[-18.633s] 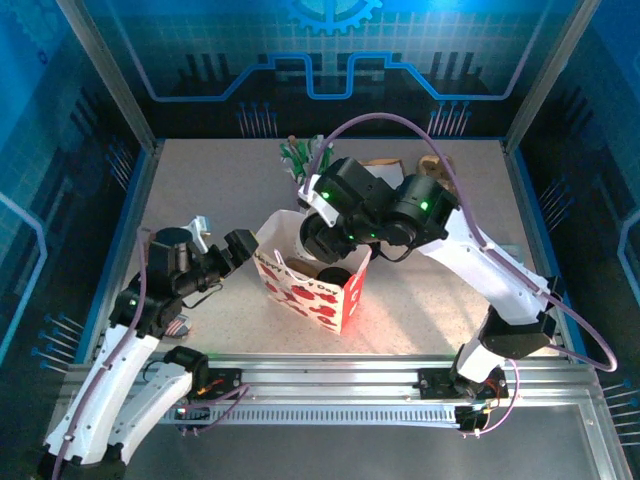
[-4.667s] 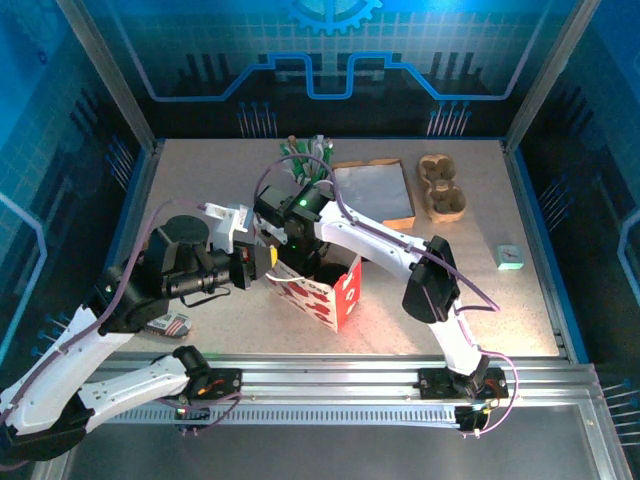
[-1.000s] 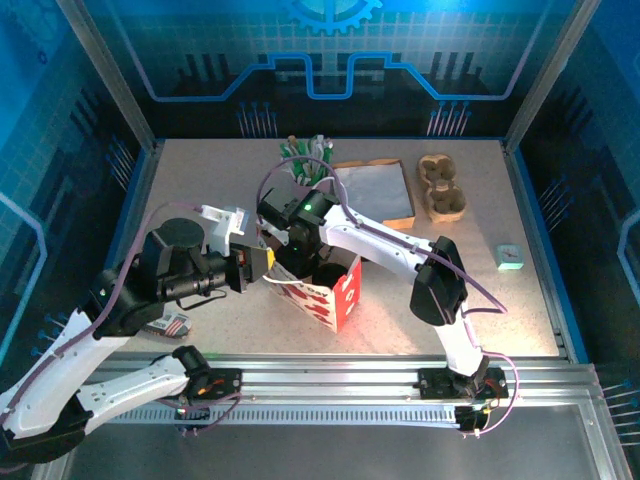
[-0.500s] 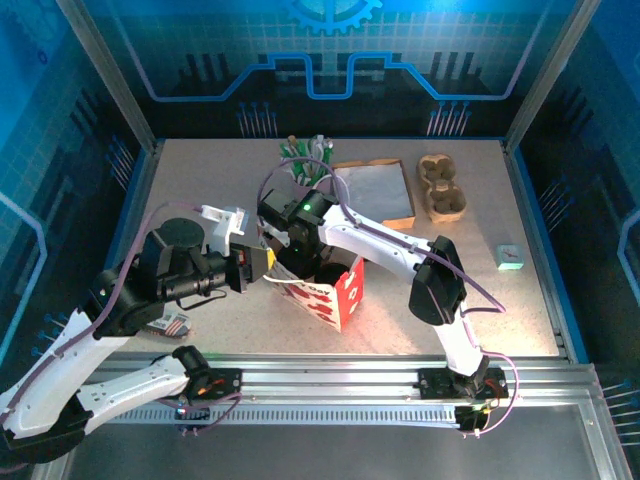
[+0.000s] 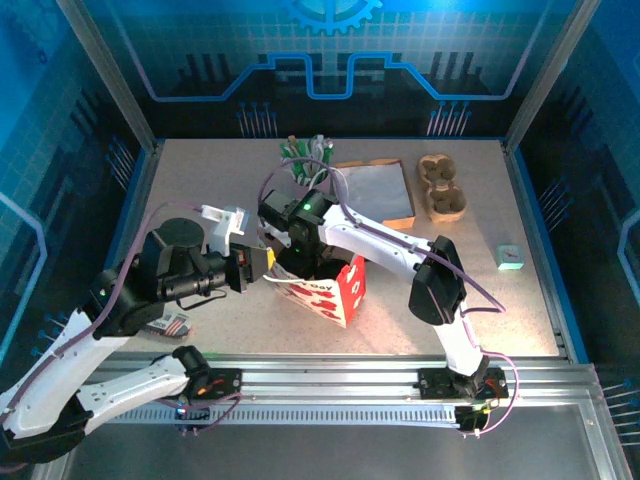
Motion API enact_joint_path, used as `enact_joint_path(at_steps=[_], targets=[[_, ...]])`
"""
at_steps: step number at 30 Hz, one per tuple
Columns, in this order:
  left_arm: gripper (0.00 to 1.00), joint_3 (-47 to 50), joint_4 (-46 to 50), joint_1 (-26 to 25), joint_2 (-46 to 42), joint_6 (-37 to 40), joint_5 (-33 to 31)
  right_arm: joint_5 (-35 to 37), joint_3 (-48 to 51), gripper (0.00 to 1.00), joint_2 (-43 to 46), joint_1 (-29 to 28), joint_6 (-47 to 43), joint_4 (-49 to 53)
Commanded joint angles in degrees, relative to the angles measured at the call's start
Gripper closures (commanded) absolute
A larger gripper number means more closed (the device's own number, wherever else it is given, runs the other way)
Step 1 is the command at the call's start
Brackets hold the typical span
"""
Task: Pack the takeout coffee
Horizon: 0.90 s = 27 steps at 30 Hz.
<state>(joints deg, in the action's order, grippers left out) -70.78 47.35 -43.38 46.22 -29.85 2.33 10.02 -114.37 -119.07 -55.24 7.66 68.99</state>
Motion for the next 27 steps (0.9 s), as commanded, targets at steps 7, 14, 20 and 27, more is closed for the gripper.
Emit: enact_joint_path(at_steps=[7,14,20,27], targets=[[1.0,-1.53,-2.34,-0.51,-0.57,0.88,0.18,-0.12,-0.55,0.0,0.28,0.15,-0.22,2.21],[1.0,-1.54,-2.58,-0.6,0.02,0.58,0.75,-0.33,-0.61,0.0,1.24,0.07,0.11,1.46],[1.0,-1.9,-2.79,-0.59,0.61,0.62,1.1,-1.73,-0.38,0.0,2.33,0.05,0.38,-0.11],[1.0,-1.99,-2.79,-0.6,0.91,0.67,1.23,-2.08,-1.15,0.0,3.49,-0.03,0.47,-1.14]])
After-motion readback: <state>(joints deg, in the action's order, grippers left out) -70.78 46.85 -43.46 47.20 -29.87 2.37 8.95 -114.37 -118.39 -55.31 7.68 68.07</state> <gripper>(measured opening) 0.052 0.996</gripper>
